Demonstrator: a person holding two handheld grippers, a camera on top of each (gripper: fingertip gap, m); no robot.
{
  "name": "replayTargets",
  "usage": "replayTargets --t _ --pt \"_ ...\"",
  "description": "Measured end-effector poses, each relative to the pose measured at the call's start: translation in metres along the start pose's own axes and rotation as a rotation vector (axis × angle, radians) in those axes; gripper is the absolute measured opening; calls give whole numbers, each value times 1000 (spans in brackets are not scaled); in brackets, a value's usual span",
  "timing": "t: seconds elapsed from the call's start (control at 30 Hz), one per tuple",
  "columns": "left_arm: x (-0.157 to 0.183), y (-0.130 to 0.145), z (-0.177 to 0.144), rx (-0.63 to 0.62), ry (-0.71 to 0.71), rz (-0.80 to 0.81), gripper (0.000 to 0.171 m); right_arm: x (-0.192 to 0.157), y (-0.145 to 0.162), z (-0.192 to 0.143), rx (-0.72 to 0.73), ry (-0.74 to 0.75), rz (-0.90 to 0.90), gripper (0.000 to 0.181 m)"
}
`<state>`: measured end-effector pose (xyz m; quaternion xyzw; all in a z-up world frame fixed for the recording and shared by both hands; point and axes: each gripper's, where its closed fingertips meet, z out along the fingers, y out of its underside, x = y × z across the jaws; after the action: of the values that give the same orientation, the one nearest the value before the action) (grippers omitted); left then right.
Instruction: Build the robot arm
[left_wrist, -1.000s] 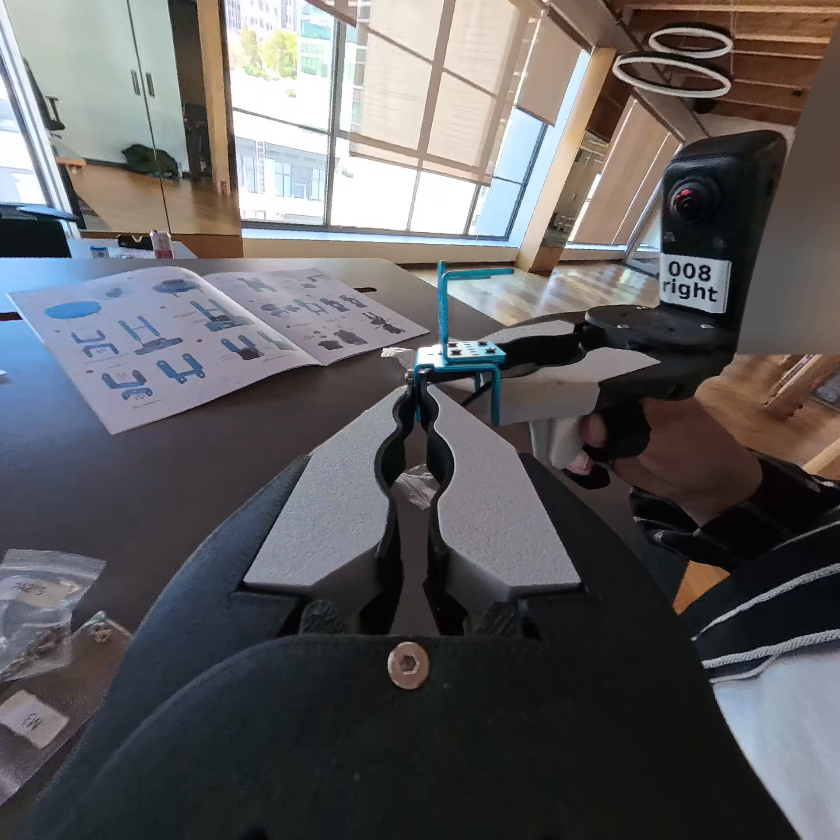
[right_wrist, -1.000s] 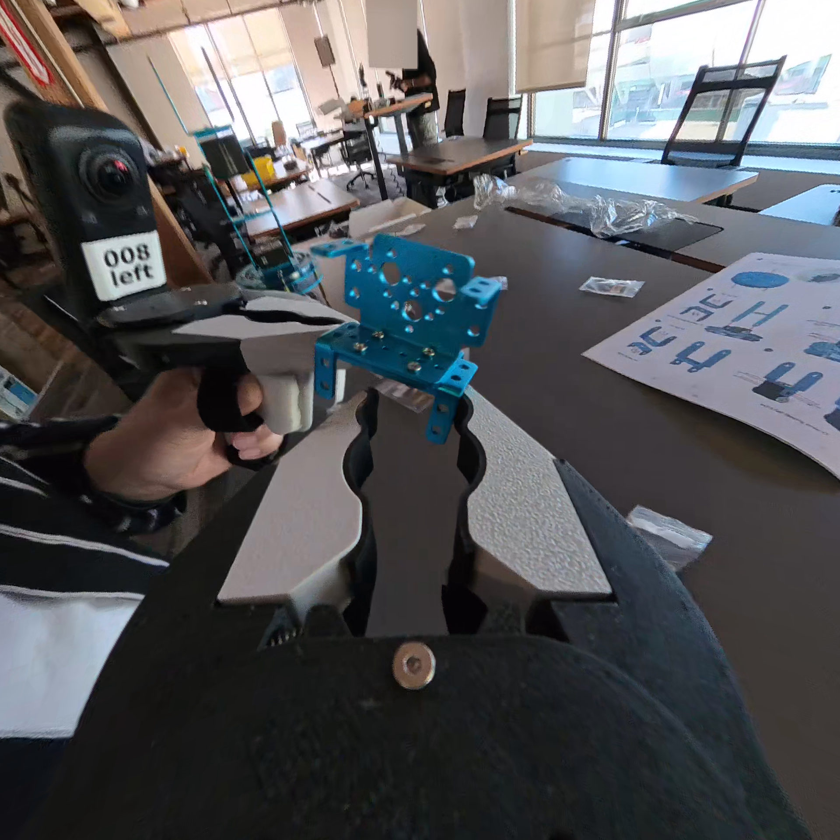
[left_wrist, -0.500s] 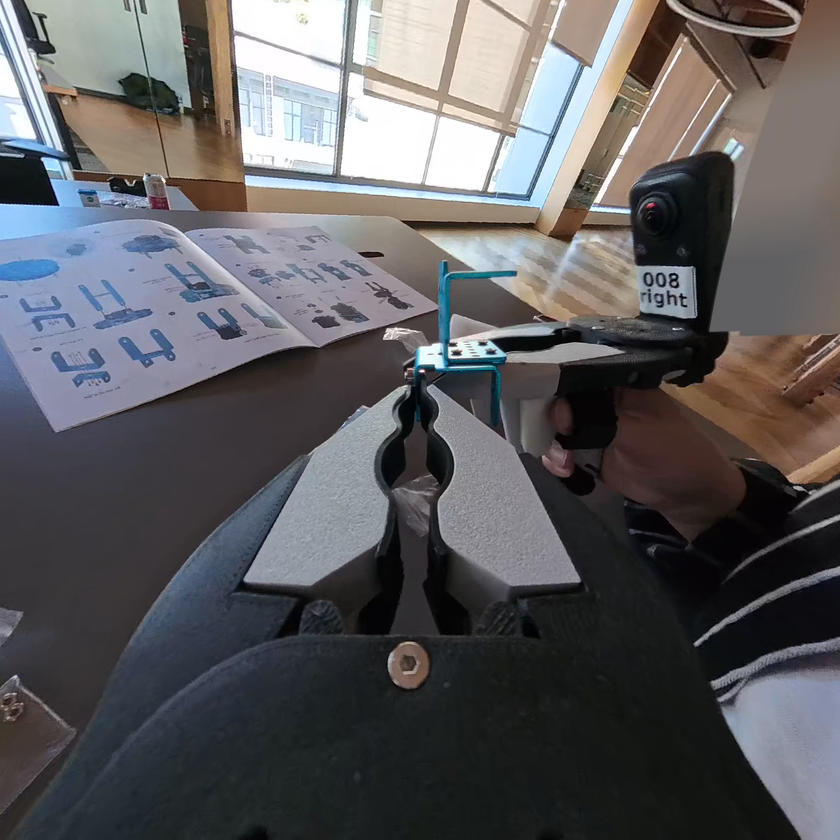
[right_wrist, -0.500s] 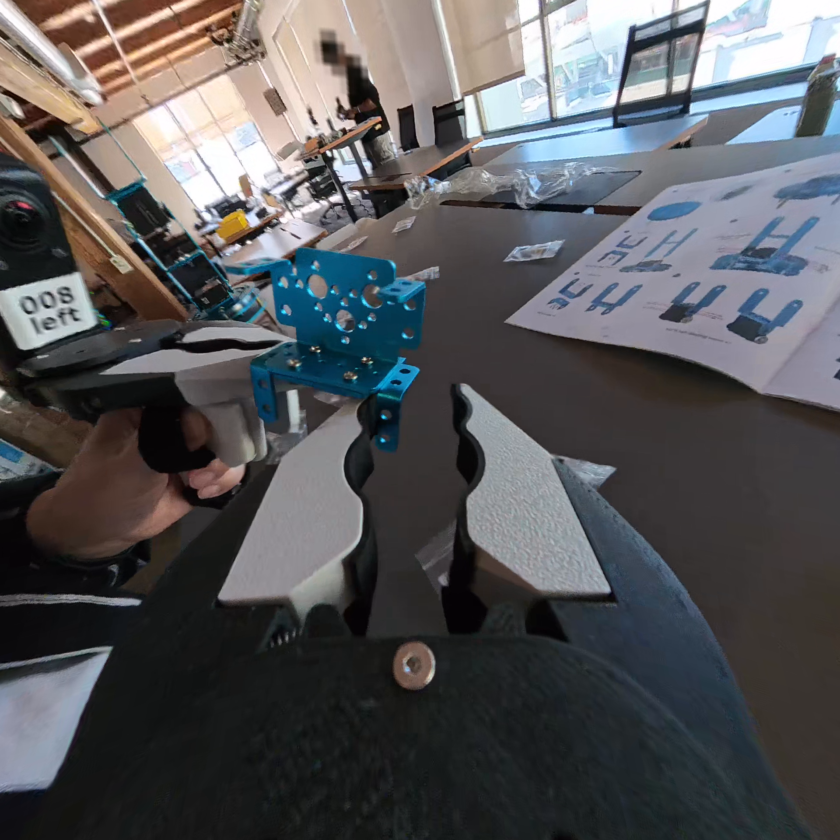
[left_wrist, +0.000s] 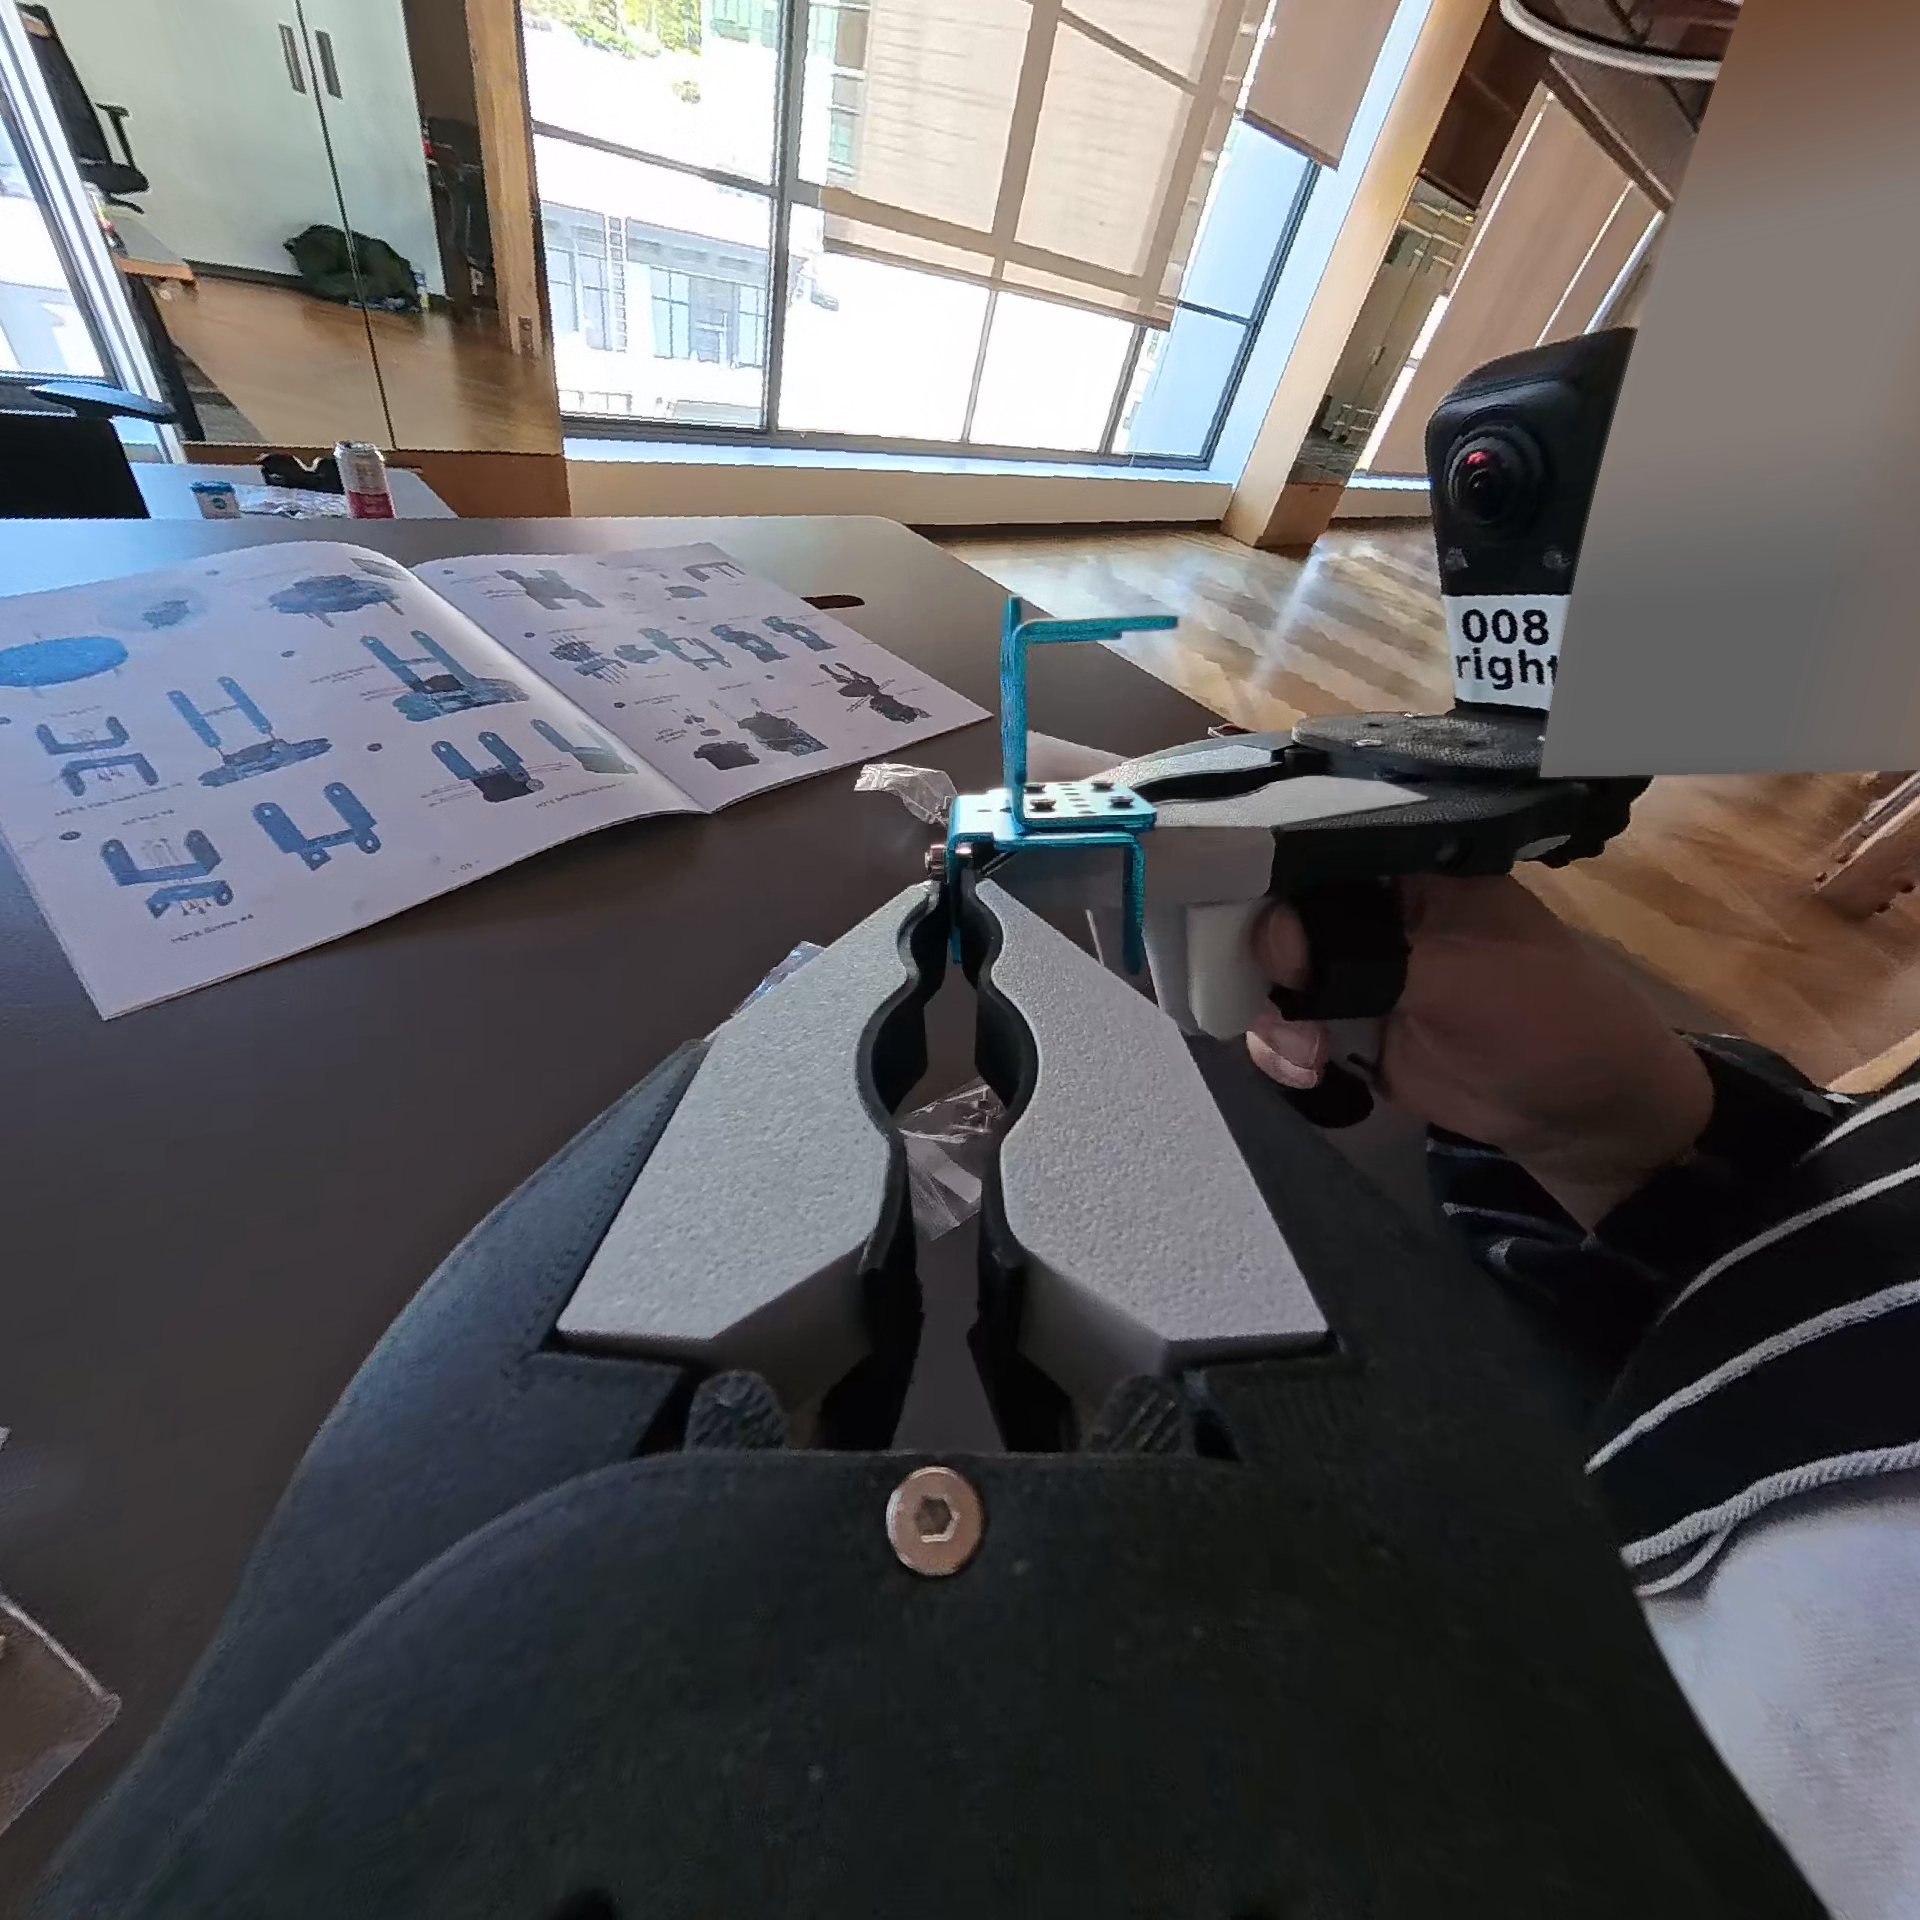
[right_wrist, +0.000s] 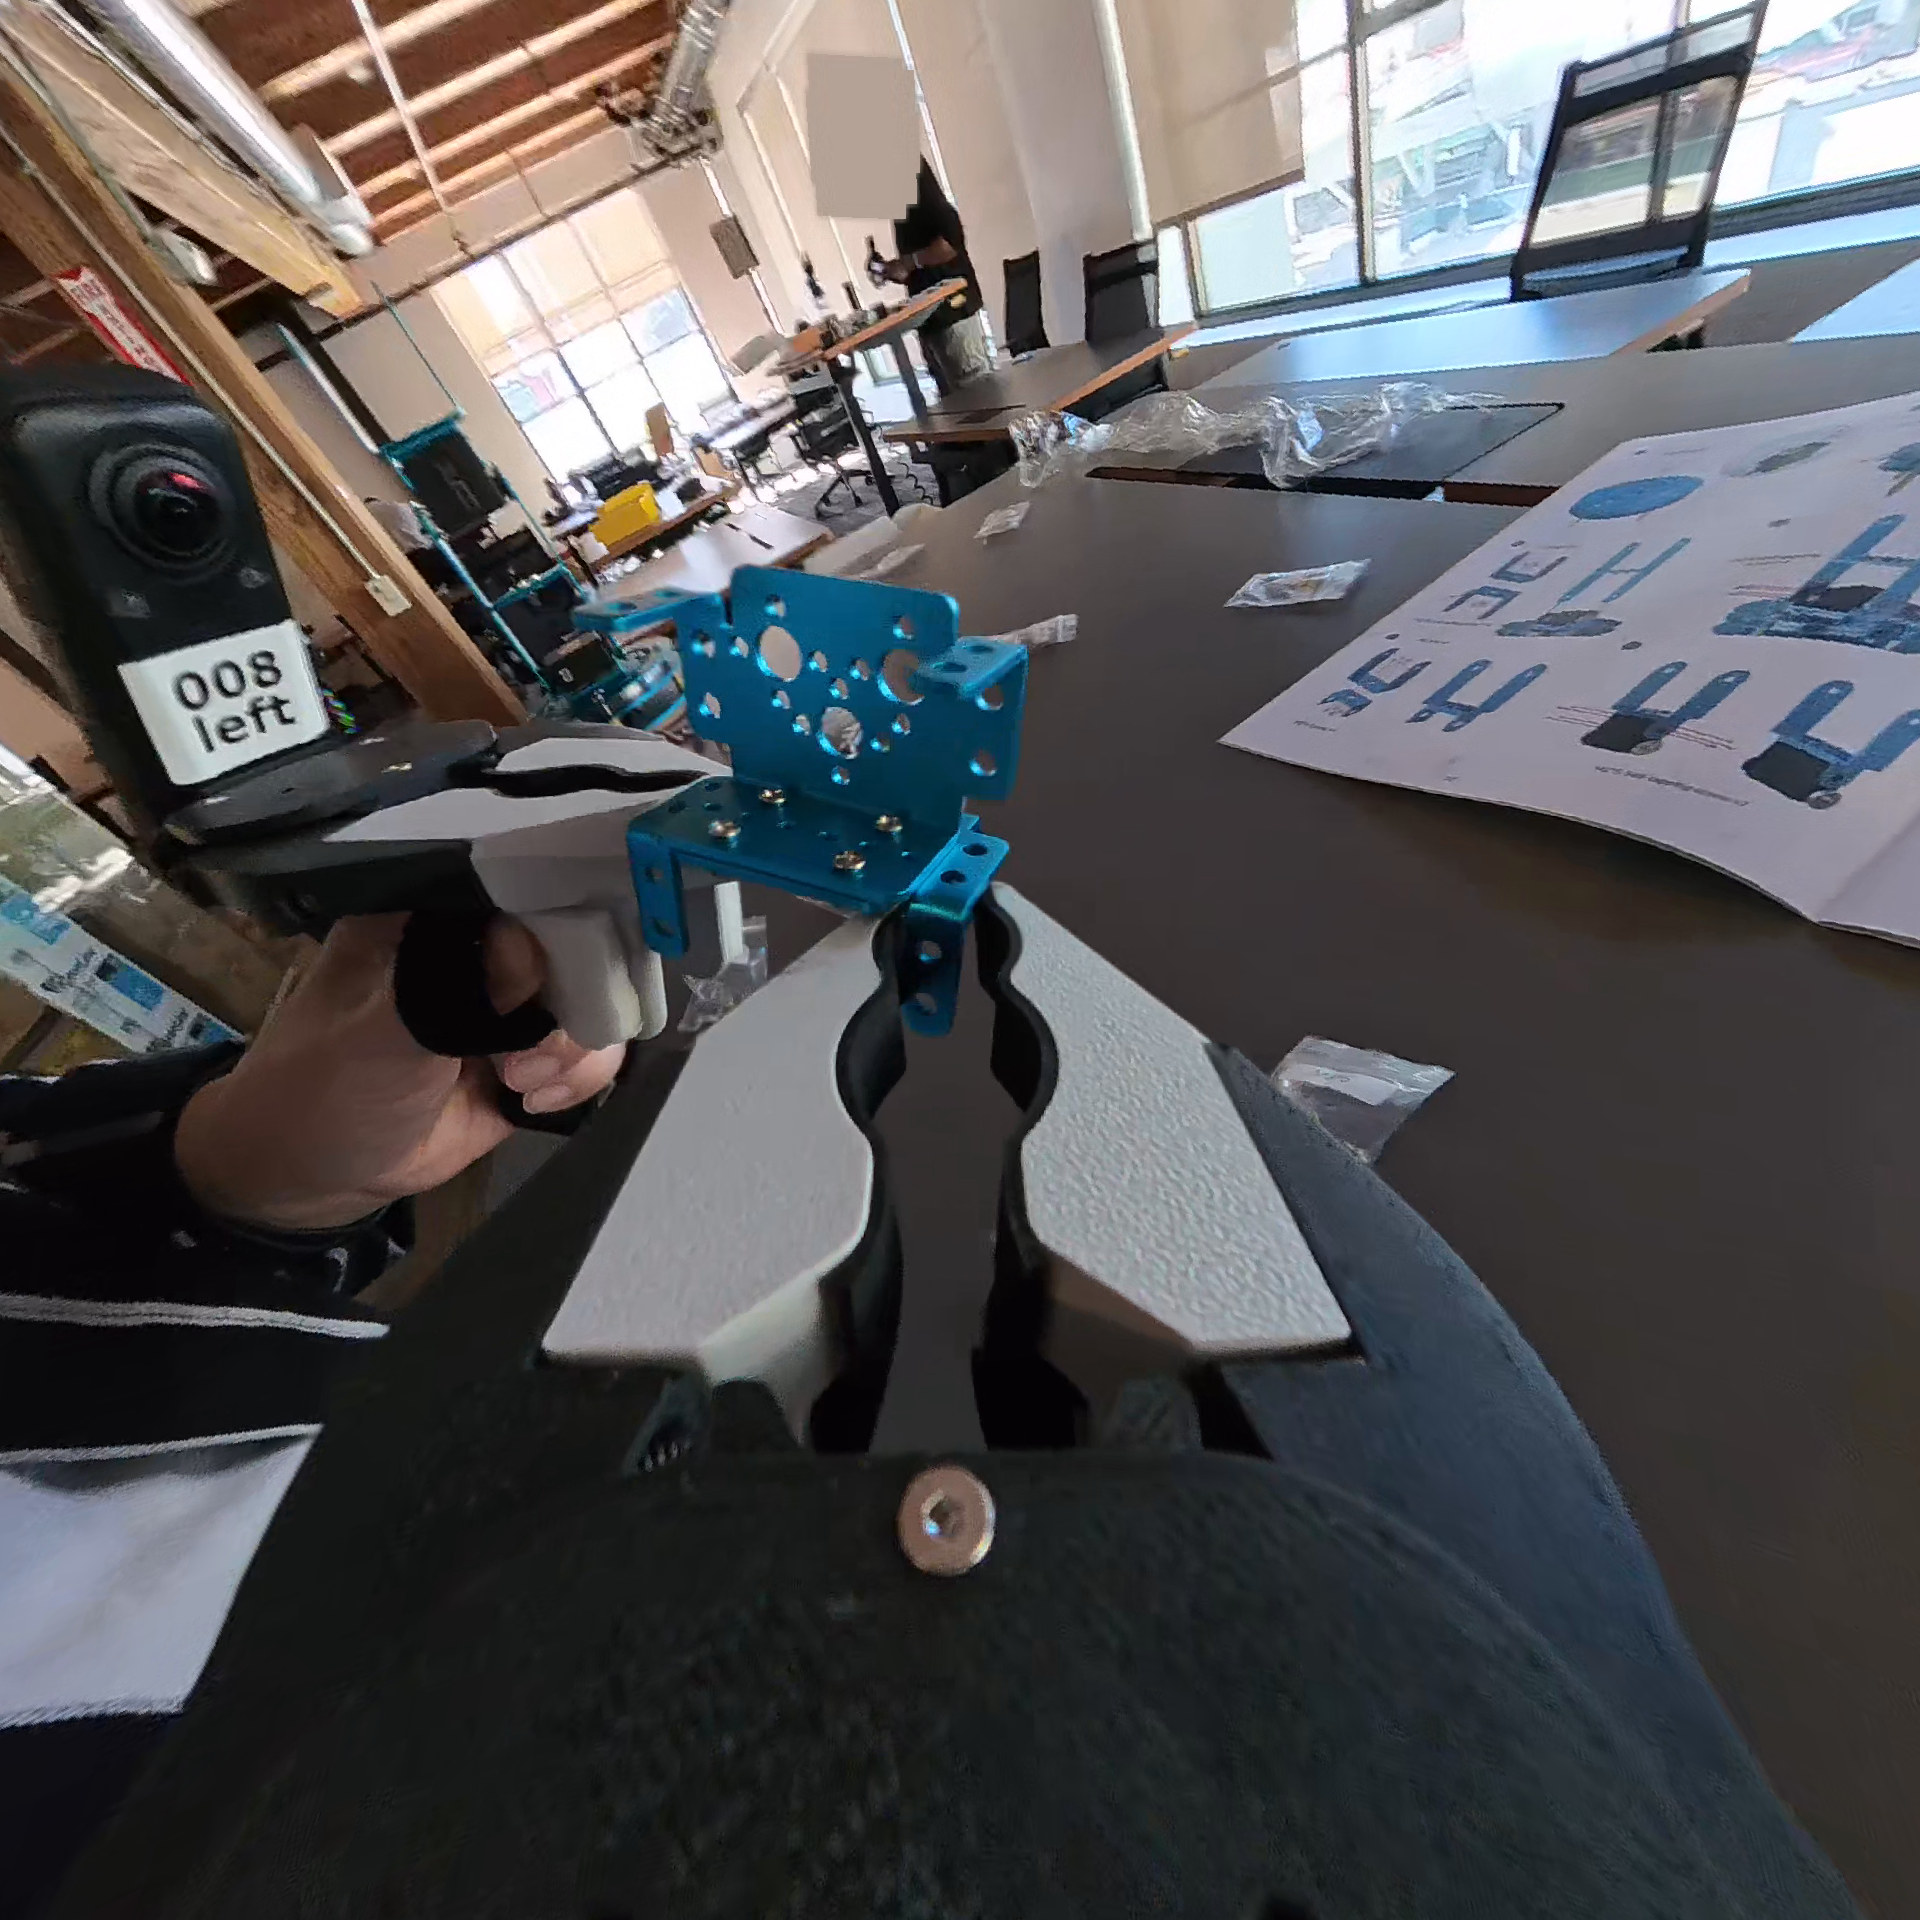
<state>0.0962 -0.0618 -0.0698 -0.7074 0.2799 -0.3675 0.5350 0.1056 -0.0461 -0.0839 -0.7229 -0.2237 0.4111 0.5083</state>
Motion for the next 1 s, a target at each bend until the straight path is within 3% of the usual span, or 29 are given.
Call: replayTargets --t 0.3,0.5,0.6,0.7,0.8,0.87,1.0 --pt "2 -6 -3 13 -15 19 0 -5 -3 -1 25 8 -37 10" --pt "-12 -12 -20 55 -44 -40 0 -9 -16 -7 68 39 -54 25" --pt "-24 -15 -30 88 -81 -59 0 -24 -22 -10 67 7 -46 8" --pt "-29 -22 -41 124 -124 -5 0 -55 -25 -2 71 -202 180 8" --pt "-27 -28 -51 160 -176 95 0 -74 -25 11 72 -435 570 26" --pt "-24 -31 -59 186 -219 179 0 -74 -42 11 188 -571 847 30" --pt "-20 -32 -74 195 -316 354 0 -78 -39 21 197 -606 952 15"
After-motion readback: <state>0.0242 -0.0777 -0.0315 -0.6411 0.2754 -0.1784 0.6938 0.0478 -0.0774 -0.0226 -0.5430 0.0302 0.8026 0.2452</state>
